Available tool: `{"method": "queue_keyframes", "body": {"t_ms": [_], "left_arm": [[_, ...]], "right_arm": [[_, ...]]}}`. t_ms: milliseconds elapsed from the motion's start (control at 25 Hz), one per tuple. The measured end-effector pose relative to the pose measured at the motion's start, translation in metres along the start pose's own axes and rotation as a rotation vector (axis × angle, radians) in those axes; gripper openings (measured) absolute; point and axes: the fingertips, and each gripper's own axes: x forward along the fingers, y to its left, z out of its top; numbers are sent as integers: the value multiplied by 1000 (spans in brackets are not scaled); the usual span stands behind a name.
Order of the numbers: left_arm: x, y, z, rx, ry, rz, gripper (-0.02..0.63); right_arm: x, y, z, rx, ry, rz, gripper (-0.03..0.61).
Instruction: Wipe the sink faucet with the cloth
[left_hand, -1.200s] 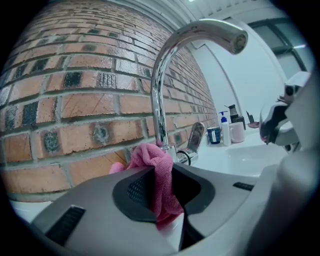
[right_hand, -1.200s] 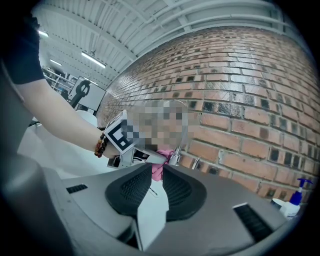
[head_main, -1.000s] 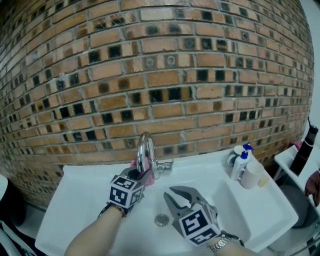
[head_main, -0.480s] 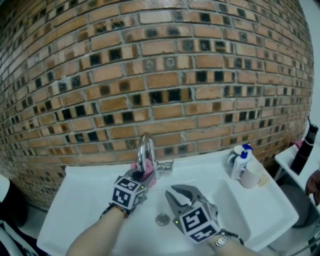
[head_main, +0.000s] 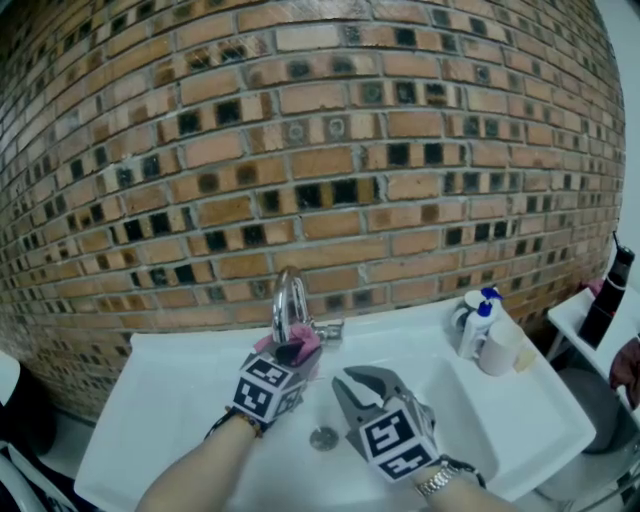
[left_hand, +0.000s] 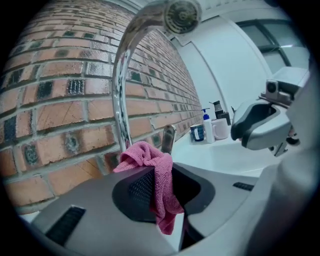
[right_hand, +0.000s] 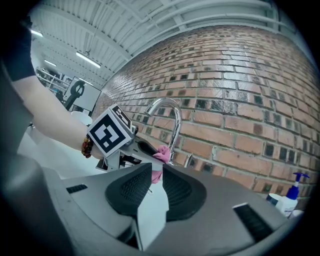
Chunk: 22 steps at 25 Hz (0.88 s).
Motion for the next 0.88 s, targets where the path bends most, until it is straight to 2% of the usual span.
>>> {"method": "queue_keyframes", "body": {"t_ms": [440,880], "left_arm": [[9,-26,23,29,-32,-37,84],[-19,-49,29,22,-77,-54,84]], "right_arm": [[-2,-12,-2,25,-5,-27,77],[-1,-23,-9,48,-10,-55,74]]}}
